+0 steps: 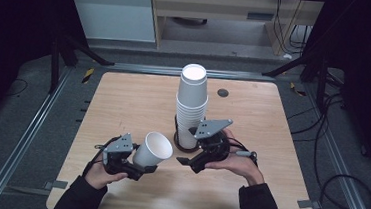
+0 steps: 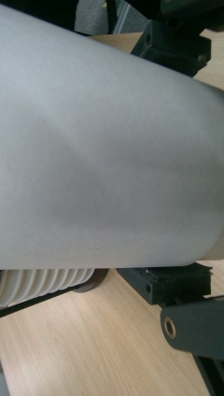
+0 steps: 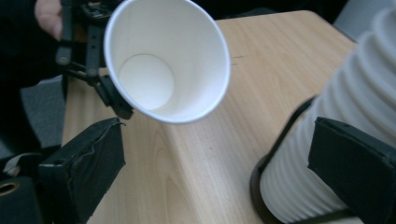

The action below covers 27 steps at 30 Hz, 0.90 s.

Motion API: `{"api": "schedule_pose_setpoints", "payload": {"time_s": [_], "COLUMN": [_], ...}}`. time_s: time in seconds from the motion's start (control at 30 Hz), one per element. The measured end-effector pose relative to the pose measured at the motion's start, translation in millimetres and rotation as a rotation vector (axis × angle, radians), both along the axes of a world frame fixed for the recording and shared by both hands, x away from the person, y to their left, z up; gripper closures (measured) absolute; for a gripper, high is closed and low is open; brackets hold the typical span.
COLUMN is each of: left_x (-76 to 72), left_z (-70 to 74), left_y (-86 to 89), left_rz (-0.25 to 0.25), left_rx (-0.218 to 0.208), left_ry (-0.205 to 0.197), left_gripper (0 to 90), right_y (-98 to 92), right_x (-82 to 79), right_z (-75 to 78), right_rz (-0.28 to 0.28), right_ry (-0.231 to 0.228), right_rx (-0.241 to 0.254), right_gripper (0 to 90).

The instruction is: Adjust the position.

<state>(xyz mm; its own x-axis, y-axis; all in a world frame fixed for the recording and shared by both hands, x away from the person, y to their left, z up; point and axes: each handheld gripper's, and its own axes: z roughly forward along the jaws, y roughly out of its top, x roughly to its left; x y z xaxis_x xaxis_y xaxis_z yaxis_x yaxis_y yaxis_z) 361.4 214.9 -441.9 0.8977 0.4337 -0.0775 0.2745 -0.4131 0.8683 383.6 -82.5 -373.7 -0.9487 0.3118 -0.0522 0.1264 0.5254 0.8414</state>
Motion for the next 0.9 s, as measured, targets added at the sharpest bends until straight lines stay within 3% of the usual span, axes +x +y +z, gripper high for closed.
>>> {"api": "schedule_pose_setpoints", "payload": {"time_s": [0.2, 0.43, 0.57, 0.9], "left_x": [-0.9, -3.1, -4.6, -8.1], "left_z": [0.5, 0.0, -1.3, -2.9], "left_y": [-2.5, -8.7, -12.5, -20.8], "left_rz": [0.014, 0.022, 0.019, 0.002], "left_rx": [-0.057, -0.116, -0.126, -0.120], "left_ry": [-0.006, -0.014, -0.018, -0.026], "left_gripper": [21.1, 21.1, 21.1, 21.1], "right_y": [-13.7, -18.0, -14.6, 3.2], "right_x": [-3.0, -7.0, -7.9, -9.2], "right_z": [-9.2, -23.6, -30.2, -36.2], "right_rz": [-0.067, -0.087, -0.083, -0.026], "right_ry": [0.016, 0.061, 0.089, 0.131], "right_rx": [0.083, 0.161, 0.197, 0.227], "right_gripper": [4.5, 4.5, 4.5, 4.5]}}
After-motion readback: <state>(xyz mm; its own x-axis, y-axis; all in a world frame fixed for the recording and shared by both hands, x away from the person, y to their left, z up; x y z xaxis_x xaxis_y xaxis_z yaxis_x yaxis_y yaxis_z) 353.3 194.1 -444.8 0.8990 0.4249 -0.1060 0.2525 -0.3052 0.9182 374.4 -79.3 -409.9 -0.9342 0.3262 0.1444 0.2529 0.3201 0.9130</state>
